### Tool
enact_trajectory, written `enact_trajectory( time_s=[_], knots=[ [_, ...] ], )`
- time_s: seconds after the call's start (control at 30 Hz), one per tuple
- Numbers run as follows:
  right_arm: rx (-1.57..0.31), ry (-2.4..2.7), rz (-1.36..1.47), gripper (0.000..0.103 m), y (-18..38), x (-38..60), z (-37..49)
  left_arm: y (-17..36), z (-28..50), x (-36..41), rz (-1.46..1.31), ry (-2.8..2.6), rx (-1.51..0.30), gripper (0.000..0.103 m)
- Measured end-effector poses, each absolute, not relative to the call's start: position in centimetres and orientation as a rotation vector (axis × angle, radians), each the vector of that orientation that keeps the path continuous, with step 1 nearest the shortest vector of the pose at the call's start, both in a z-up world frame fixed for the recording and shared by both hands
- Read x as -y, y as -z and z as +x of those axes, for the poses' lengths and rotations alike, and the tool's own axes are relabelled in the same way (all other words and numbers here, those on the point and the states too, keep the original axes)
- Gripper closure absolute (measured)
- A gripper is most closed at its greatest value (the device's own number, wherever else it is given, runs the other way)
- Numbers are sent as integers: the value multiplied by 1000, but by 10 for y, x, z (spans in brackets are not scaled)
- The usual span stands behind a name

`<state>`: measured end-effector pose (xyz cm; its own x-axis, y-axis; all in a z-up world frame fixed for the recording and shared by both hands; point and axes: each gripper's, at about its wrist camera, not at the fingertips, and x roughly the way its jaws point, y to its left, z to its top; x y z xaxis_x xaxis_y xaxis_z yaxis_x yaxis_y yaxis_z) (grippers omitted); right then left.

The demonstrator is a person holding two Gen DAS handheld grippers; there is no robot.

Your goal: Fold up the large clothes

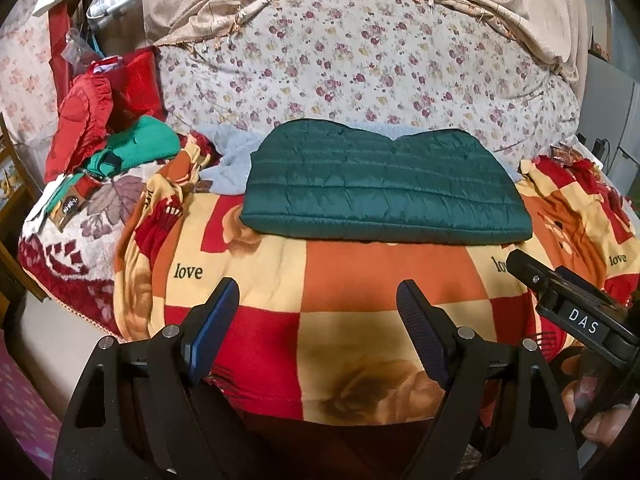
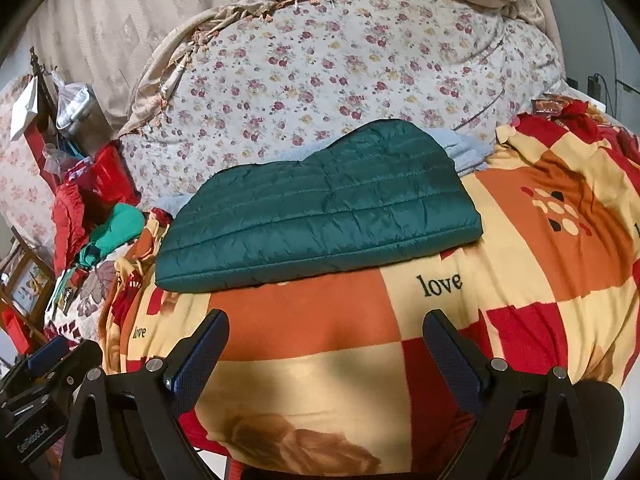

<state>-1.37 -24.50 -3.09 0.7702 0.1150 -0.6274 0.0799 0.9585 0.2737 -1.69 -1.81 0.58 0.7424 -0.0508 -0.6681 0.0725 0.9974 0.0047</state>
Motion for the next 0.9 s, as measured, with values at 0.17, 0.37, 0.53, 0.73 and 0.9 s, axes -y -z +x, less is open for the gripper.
enact_trajectory(
  time_s=[0.17,0.37,0.53,0.73,0.9],
  knots=[
    [-696,-11,295,7,33,246,-13,-2,-16,19,31,71,-745,21],
    [-709,-4,299,7,38,247,-12,2,-14,21,36,76,-763,21],
    [-722,-3,307,7,42,247,-11,4,-12,22,34,79,-775,21],
    [-732,1,317,7,45,251,-9,6,-11,21,33,80,-778,21],
    [-744,1,320,7,47,251,-7,8,-11,22,34,81,-784,21]
  ],
)
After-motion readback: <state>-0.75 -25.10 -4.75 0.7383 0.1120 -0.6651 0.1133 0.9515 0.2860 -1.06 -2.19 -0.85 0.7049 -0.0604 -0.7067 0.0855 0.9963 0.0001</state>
